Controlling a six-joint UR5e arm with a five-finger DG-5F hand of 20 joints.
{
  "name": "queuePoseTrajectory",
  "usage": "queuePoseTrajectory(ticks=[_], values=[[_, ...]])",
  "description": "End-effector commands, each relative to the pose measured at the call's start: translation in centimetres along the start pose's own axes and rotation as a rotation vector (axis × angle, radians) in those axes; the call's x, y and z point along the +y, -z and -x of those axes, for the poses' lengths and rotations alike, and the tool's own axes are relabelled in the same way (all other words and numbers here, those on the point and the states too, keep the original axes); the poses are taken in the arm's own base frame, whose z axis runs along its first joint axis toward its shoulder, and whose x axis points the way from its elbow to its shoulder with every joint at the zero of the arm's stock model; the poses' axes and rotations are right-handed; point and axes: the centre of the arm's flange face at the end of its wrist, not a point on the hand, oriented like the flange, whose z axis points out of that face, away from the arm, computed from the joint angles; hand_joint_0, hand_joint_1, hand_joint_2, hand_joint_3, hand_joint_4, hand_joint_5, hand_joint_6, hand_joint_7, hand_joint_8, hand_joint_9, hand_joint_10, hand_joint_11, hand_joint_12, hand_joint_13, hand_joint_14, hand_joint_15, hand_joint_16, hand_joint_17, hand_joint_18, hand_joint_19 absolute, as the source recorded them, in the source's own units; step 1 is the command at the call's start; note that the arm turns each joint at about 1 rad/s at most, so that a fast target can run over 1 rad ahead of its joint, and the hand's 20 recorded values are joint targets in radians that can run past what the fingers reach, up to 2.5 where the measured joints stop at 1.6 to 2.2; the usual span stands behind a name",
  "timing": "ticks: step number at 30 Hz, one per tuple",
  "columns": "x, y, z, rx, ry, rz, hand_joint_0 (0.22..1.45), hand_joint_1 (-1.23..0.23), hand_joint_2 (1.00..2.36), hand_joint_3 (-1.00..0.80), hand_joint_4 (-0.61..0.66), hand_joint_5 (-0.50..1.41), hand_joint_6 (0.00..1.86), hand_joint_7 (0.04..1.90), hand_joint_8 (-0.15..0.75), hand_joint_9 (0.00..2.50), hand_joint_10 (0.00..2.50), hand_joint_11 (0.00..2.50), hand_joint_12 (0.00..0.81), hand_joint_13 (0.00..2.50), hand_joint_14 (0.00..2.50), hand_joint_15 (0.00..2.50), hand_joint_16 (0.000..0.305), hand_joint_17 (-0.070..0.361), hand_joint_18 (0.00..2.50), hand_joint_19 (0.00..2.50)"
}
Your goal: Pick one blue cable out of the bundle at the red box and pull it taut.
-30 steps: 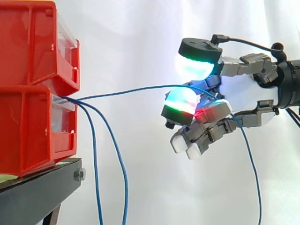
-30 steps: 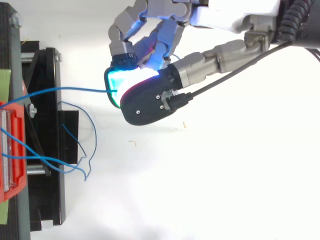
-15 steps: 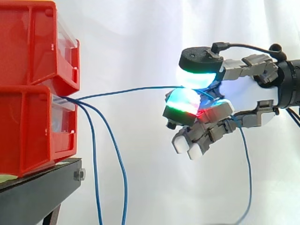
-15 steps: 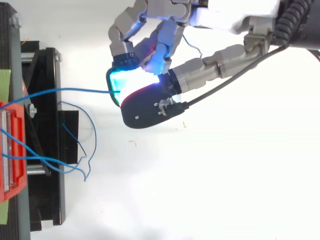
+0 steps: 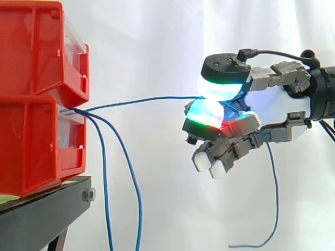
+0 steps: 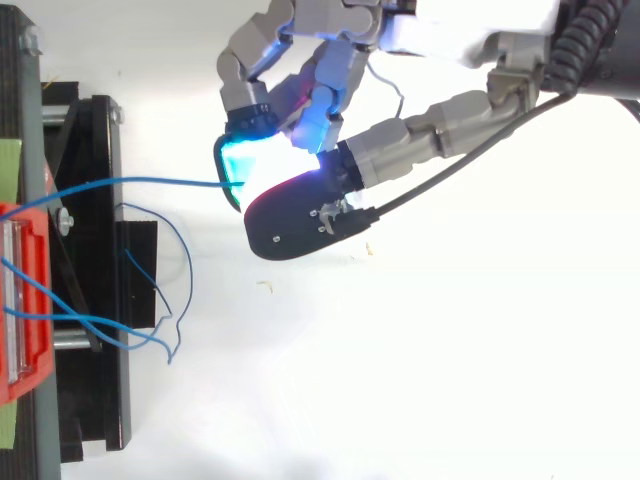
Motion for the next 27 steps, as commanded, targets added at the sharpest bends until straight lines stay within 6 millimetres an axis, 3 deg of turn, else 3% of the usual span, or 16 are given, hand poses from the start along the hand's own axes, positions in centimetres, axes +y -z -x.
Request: queuePoseTrajectory(ticks=[1,10,14,18,27], values=[[0.0,0.01,0.0,0.0,0.0,-0.001,0.68,-0.93,1.02,-0.17,0.13,-0.13,0.91,1.22,0.368,1.22,0.01,1.36,0.395,0.75,0.02,0.42,0.053,0.119,0.7,0.39],[0.0,0.01,0.0,0.0,0.014,-0.001,0.72,-0.96,1.02,-0.24,0.12,-0.13,0.9,1.26,0.364,1.21,0.01,1.37,0.394,0.74,0.02,0.41,0.053,0.119,0.7,0.37],[0.0,0.01,0.0,0.0,0.027,-0.001,0.73,-0.96,1.01,-0.33,0.12,-0.14,0.91,1.19,0.362,1.19,0.01,1.36,0.393,0.73,0.02,0.42,0.053,0.119,0.69,0.37],[-0.01,0.01,0.01,-0.001,0.03,-0.001,0.67,-0.93,1.0,-0.5,0.21,-0.14,0.9,1.11,0.363,1.19,0.01,1.36,0.39,0.72,0.02,0.42,0.052,0.118,0.68,0.4],[-0.01,0.01,0.01,-0.001,0.03,-0.001,0.59,-0.81,1.0,-0.5,0.19,-0.14,0.9,1.09,0.367,1.21,0.01,1.35,0.392,0.73,0.02,0.43,0.053,0.119,0.68,0.42]])
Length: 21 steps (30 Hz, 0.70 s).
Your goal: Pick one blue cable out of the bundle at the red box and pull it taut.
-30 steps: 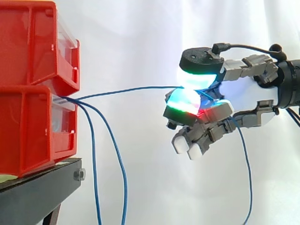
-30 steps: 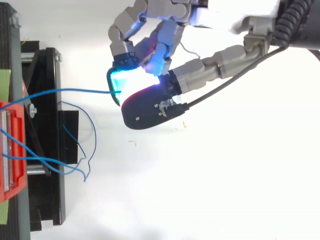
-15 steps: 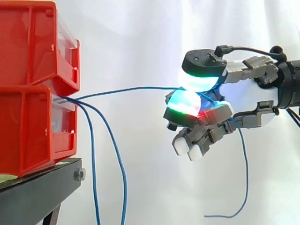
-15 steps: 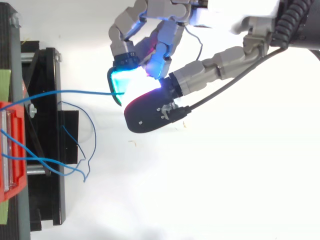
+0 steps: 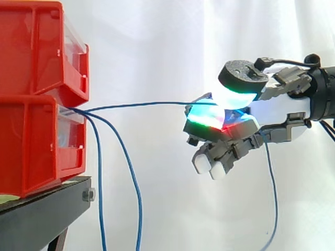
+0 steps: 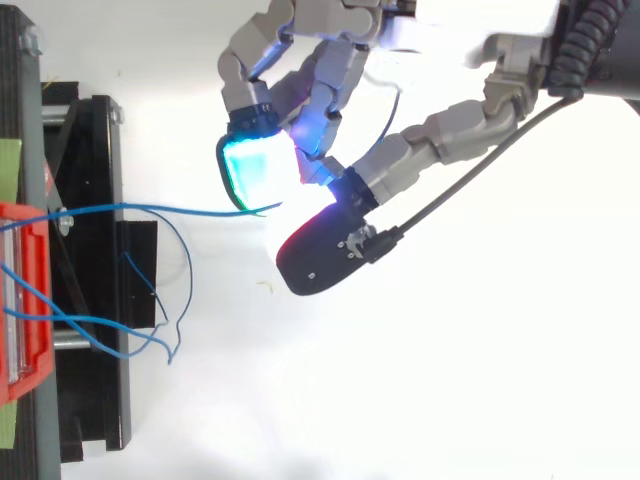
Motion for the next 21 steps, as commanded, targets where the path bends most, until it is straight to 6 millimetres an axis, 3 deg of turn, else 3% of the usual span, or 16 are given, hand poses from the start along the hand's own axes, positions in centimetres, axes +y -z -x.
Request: queuePoseTrajectory(ticks=[1,9,21], values=[[-0.06,0.02,-0.02,0.0,0.0,-0.001,0.59,-0.8,1.0,-0.5,0.2,-0.13,0.89,1.09,0.362,1.21,0.01,1.36,0.391,0.73,0.02,0.43,0.053,0.119,0.68,0.43],[0.01,0.0,0.01,0.0,0.0,0.0,0.61,-0.74,1.01,-0.43,0.18,-0.13,0.89,1.13,0.361,1.23,0.01,1.37,0.388,0.73,0.02,0.43,0.052,0.118,0.68,0.44],[-0.06,0.03,-0.04,-0.006,0.0,-0.005,0.62,-0.75,1.01,-0.34,0.23,-0.11,0.89,1.2,0.374,1.3,0.01,1.39,0.388,0.76,0.02,0.42,0.052,0.117,0.7,0.44]])
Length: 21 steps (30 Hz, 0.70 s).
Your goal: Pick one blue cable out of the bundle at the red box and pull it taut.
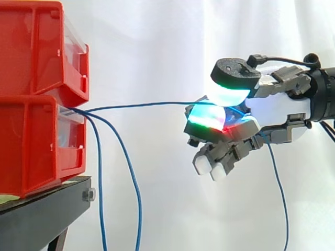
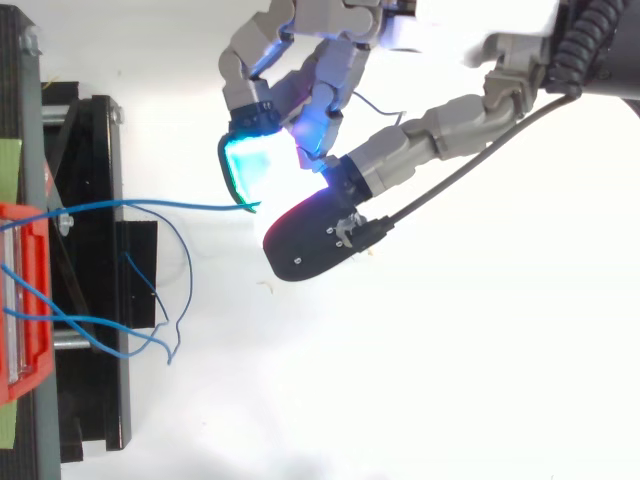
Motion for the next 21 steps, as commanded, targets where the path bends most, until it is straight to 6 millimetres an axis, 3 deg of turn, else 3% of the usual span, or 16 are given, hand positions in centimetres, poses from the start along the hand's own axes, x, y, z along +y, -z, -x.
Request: queuePoseTrajectory(ticks=[1,21], values=[[-0.06,-0.04,-0.08,-0.004,0.0,-0.002,0.62,-0.75,1.01,-0.34,0.23,-0.11,0.89,1.2,0.374,1.3,0.01,1.39,0.389,0.76,0.02,0.43,0.052,0.117,0.7,0.42],[-0.09,-0.04,-0.21,-0.011,0.004,-0.006,0.59,-0.6,1.01,-0.28,0.18,-0.1,0.87,1.17,0.364,1.32,0.01,1.36,0.406,0.76,0.02,0.44,0.056,0.125,0.69,0.44]])
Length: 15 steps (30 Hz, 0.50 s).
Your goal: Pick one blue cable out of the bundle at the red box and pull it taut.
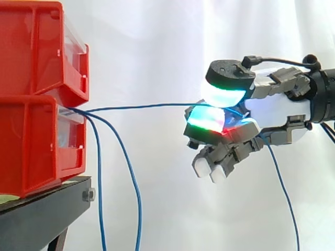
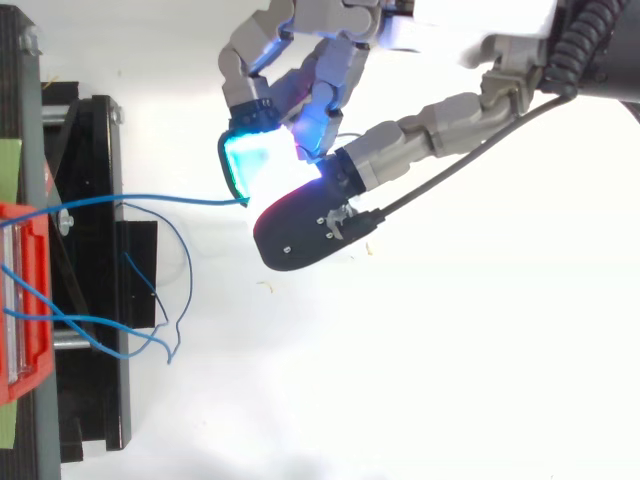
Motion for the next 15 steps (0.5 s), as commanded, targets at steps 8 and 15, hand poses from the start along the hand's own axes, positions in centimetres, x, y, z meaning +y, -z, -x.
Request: queuePoseTrajectory(ticks=[8,15], values=[[-0.04,0.0,-0.04,0.001,0.0,-0.001,0.59,-0.58,1.01,-0.27,0.18,-0.1,0.87,1.16,0.364,1.32,0.01,1.34,0.409,0.76,0.02,0.43,0.056,0.127,0.69,0.44],[0.06,0.04,-0.01,0.0,0.0,0.001,0.59,-0.54,1.01,-0.26,0.18,-0.1,0.86,1.14,0.37,1.33,0.01,1.34,0.41,0.76,0.02,0.43,0.057,0.128,0.68,0.44]])
